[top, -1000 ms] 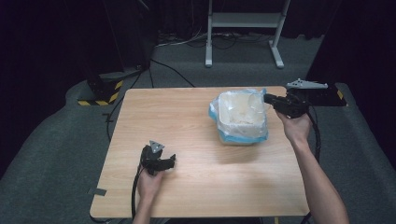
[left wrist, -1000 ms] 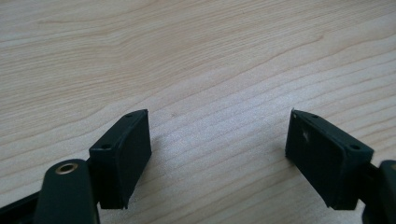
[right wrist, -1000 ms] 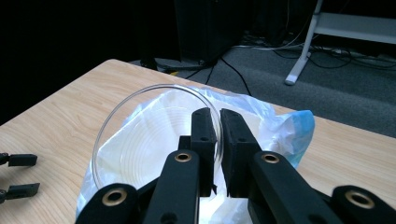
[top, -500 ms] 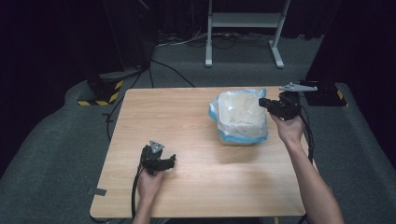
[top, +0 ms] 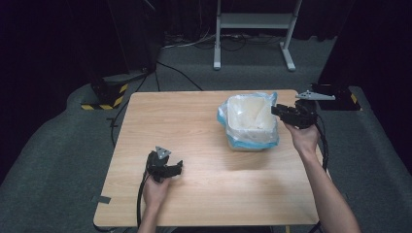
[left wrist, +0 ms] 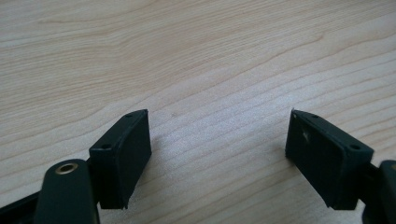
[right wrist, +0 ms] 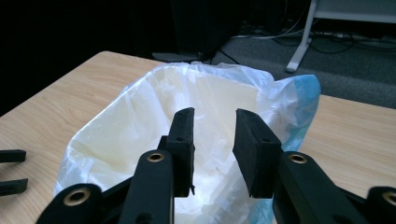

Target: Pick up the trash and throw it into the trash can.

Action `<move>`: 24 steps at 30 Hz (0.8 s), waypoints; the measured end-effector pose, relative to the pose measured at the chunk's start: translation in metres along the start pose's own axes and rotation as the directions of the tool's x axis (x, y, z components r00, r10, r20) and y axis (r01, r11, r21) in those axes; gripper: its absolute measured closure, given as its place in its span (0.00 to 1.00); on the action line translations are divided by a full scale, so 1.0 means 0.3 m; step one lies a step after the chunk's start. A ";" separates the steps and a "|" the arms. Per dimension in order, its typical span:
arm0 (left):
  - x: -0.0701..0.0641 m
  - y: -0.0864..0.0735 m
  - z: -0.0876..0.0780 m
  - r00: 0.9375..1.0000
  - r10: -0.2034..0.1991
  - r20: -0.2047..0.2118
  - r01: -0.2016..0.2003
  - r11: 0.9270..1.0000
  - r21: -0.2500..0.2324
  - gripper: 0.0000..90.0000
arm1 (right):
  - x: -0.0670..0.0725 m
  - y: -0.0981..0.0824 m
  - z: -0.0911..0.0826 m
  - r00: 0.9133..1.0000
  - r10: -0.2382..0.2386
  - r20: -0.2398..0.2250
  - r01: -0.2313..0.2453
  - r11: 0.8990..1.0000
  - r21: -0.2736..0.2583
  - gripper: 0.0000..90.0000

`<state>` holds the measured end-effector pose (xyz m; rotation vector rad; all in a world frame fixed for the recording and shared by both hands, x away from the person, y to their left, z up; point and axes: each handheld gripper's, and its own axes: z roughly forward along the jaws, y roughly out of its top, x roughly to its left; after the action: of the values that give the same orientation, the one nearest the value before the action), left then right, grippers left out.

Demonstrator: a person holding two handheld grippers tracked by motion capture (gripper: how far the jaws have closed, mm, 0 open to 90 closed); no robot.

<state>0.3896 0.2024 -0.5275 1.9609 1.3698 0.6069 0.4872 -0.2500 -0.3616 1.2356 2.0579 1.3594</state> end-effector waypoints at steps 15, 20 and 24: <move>0.000 0.000 0.000 1.000 0.000 0.000 0.000 1.000 0.001 0.24 | -0.029 -0.062 -0.136 0.999 0.018 0.037 -0.016 0.997 -0.070 0.65; 0.000 0.000 0.000 1.000 0.000 0.000 0.000 1.000 0.001 0.24 | -0.034 -0.087 -0.166 0.998 0.020 0.052 -0.016 0.997 -0.079 0.62; 0.000 0.000 0.000 1.000 0.000 0.000 0.000 1.000 0.000 0.24 | -0.041 -0.108 -0.184 0.998 0.032 0.057 -0.028 0.996 -0.081 0.62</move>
<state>0.3895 0.2024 -0.5275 1.9613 1.3696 0.6071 0.4399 -0.2947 -0.3663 1.2615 1.9336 1.3892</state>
